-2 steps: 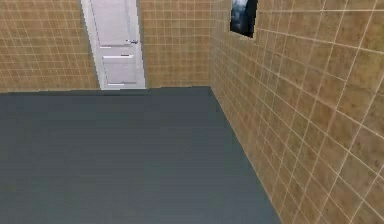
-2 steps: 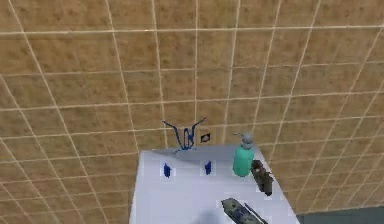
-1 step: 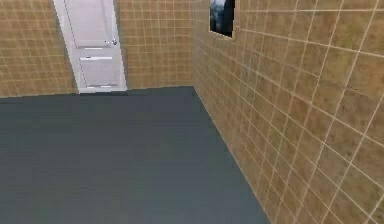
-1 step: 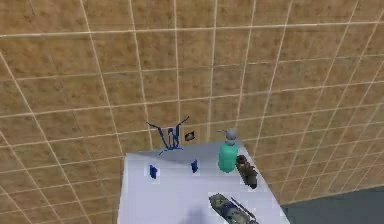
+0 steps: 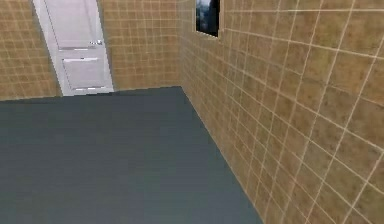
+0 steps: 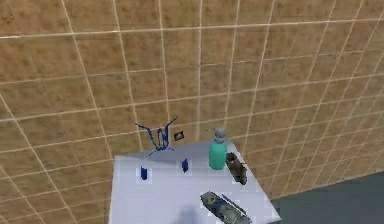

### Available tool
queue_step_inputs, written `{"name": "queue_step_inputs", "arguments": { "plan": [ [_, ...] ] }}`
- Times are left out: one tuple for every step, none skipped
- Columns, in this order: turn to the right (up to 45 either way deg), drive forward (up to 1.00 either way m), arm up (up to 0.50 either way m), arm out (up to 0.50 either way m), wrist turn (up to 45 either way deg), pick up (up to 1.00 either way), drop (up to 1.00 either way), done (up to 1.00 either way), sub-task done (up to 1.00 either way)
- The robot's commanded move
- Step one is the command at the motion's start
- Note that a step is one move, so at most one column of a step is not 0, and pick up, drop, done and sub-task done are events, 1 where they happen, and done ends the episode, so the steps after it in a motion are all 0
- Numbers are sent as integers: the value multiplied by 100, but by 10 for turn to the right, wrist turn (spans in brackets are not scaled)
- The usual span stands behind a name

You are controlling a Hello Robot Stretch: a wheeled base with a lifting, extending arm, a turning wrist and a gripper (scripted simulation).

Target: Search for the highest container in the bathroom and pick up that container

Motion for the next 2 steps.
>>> {"name": "queue_step_inputs", "arguments": {
  "plan": [
    [0, 20, 0, 0, 0, 0, 0, 0, 0],
    [270, 0, 0, 0, 0, 0, 0, 0, 0]
  ]
}}
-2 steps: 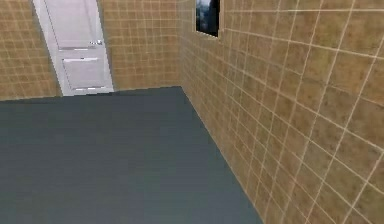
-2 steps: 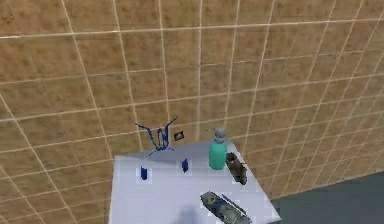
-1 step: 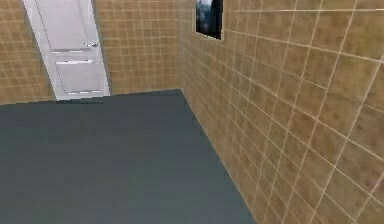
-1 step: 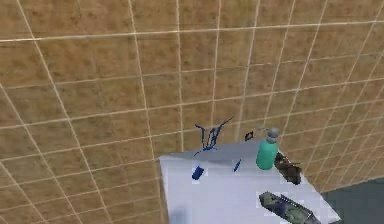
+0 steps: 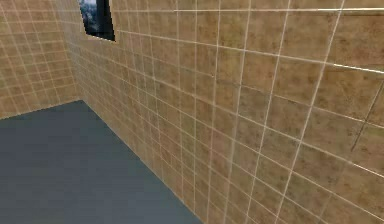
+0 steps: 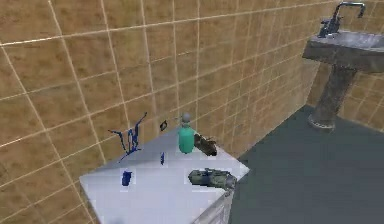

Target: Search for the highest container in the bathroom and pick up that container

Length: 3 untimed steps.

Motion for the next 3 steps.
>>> {"name": "queue_step_inputs", "arguments": {
  "plan": [
    [0, 20, 0, 0, 0, 0, 0, 0, 0],
    [330, 0, 0, 0, 0, 0, 0, 0, 0],
    [0, 25, 0, 0, 0, 0, 0, 0, 0]
  ]
}}
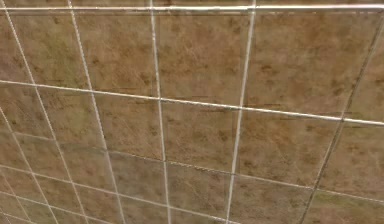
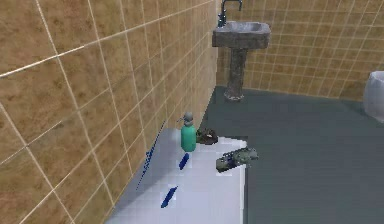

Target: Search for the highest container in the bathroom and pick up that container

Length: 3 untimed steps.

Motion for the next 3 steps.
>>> {"name": "queue_step_inputs", "arguments": {
  "plan": [
    [0, 0, 50, 0, 0, 0, 0, 0, 0],
    [0, 0, 38, 0, 0, 0, 0, 0, 0],
    [0, 0, 0, 36, 0, 0, 0, 0, 0]
  ]
}}
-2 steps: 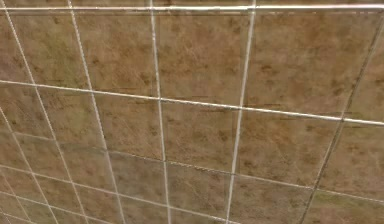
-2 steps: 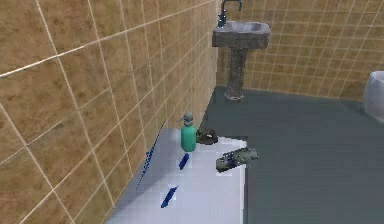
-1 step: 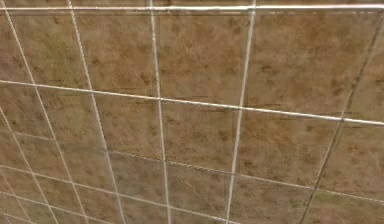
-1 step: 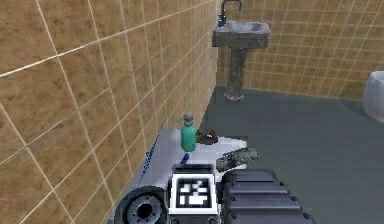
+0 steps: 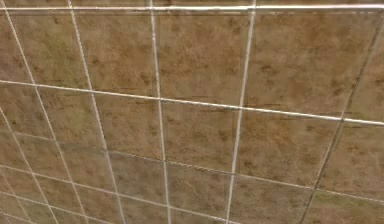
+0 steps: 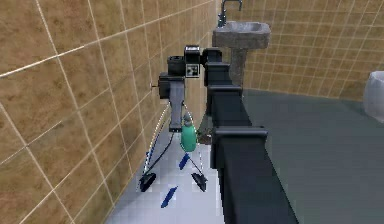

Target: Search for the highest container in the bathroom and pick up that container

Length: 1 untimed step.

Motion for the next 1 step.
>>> {"name": "queue_step_inputs", "arguments": {
  "plan": [
    [0, 0, 0, 0, 450, 0, 0, 0, 0]
  ]
}}
